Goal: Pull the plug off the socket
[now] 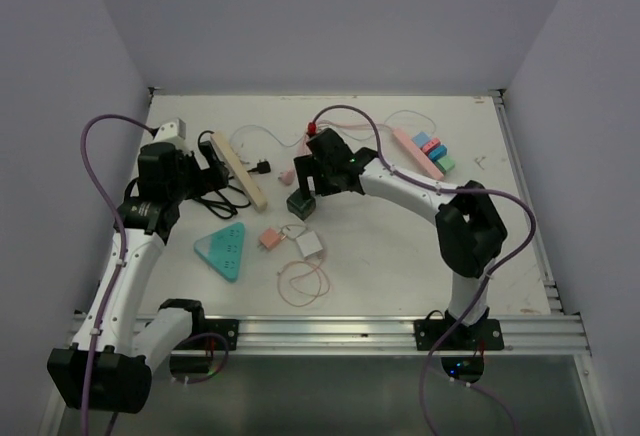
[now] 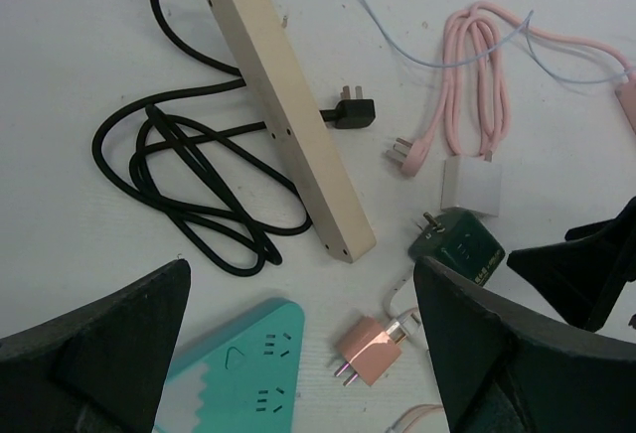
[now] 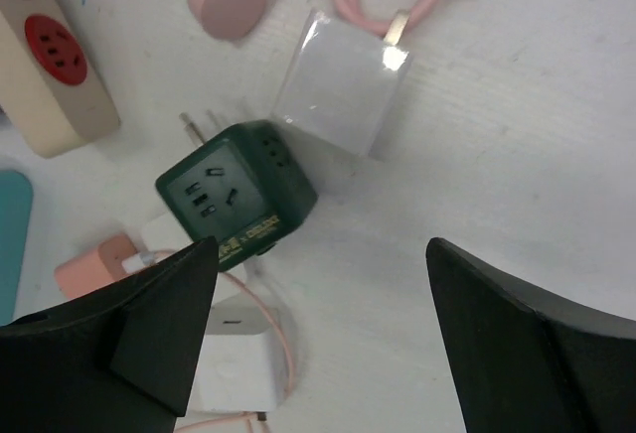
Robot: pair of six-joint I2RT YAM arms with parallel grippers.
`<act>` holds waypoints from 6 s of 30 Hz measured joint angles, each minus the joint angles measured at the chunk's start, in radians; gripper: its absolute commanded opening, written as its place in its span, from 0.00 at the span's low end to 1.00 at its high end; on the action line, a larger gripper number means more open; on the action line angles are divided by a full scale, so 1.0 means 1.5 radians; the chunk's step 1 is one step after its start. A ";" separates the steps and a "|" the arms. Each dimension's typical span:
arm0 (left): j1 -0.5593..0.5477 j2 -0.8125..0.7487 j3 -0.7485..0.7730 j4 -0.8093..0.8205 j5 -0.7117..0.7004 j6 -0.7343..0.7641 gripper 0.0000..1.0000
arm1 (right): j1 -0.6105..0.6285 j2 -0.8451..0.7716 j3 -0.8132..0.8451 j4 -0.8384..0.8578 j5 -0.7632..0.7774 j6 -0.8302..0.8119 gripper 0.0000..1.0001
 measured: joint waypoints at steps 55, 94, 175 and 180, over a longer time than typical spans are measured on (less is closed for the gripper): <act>-0.001 0.036 0.008 -0.042 0.086 -0.001 0.97 | -0.187 0.012 -0.149 -0.027 0.131 -0.196 0.04; -0.002 -0.004 0.008 -0.085 0.125 -0.003 0.98 | -0.407 -0.013 -0.137 0.078 -0.138 -0.141 0.78; -0.272 0.278 -0.052 0.343 0.062 -0.580 0.00 | 0.060 -0.542 -0.524 0.337 -0.100 0.036 0.22; -0.276 0.274 -0.050 0.345 0.063 -0.535 0.00 | 0.061 -0.550 -0.540 0.336 -0.118 0.045 0.81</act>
